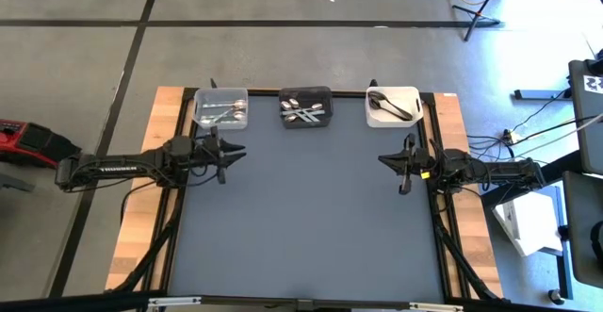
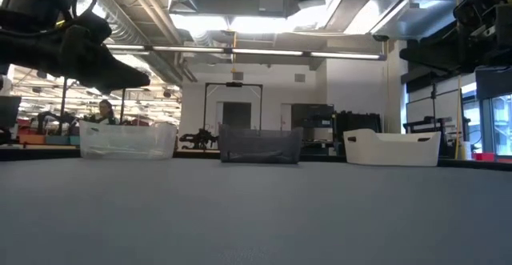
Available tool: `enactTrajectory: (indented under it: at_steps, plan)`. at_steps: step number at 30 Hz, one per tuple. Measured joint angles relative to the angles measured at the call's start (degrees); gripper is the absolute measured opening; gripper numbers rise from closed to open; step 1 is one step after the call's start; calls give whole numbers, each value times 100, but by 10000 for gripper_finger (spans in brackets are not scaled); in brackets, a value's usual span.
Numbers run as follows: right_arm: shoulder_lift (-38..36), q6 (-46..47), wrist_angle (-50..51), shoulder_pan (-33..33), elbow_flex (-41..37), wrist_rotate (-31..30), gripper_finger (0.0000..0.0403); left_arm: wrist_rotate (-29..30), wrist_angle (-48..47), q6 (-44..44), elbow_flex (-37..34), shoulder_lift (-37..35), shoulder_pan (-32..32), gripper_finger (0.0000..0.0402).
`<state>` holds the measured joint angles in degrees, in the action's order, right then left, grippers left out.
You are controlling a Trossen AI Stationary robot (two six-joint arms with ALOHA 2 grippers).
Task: Sort silverware by color (type)
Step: Return to Home Position
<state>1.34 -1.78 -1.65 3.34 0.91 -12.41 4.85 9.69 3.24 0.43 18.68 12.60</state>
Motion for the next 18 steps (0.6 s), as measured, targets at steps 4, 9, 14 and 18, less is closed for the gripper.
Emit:
enactTrajectory:
  at_steps: [4, 9, 14, 18]
  plan:
    - [0, 0, 0, -1, 0, 1, 7, 495, 0, 314, 0, -218, 2, 92]
    - [0, 0, 2, -1, 0, 1, 7, 91, -142, 373, 0, -724, 2, 92]
    - [0, 0, 2, -1, 0, 3, 7, -552, -596, 87, 0, -1455, -2, 92]
    - [1, 1, 3, -1, 0, 5, 7, -586, -877, 131, 3, -1855, -2, 92]
